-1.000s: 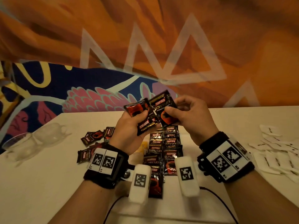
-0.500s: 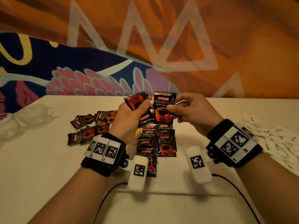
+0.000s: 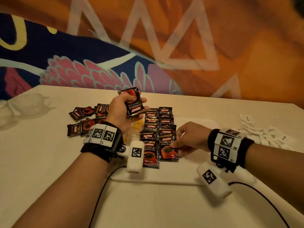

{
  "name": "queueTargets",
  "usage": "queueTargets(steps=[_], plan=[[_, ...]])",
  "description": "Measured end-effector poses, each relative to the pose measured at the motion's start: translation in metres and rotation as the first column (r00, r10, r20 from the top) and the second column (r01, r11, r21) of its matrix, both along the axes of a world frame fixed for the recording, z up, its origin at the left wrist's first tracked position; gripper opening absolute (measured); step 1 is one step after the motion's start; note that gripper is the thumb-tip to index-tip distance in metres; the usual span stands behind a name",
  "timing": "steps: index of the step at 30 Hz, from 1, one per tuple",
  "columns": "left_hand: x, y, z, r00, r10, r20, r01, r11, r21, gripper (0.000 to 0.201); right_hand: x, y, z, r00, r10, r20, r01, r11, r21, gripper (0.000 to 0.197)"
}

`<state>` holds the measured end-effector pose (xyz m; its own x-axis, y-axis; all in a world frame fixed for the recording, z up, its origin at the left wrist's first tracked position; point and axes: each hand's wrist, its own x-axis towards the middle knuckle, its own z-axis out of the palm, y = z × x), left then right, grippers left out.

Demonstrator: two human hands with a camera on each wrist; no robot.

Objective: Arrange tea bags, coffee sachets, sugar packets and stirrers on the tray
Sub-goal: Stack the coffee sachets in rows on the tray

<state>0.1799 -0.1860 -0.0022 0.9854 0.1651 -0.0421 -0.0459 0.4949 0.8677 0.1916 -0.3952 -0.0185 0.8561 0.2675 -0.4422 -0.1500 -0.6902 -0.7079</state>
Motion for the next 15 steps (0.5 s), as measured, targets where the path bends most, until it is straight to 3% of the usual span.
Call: queueTargets(steps=[4,9,15], plan=[[0.000,0.002,0.002,0.999,-0.033,0.007,0.033,0.999,-0.036,0.029,-0.002,0.007,0.000,0.997,-0.026,0.070,0.032,0.995,-0.098,0.024],[0.001,0.001,0.001,0.999,-0.035,0.001,0.035,0.999,0.006,0.030,-0.003,0.006,-0.001,0.969,0.068,0.237,0.002,0.959,-0.285,0.034],[-0.002,-0.004,0.002,0.998,-0.063,-0.002,0.063,0.989,0.132,0.018,0.000,0.002,0.015,0.952,0.063,0.299,0.004,0.976,-0.217,0.027]])
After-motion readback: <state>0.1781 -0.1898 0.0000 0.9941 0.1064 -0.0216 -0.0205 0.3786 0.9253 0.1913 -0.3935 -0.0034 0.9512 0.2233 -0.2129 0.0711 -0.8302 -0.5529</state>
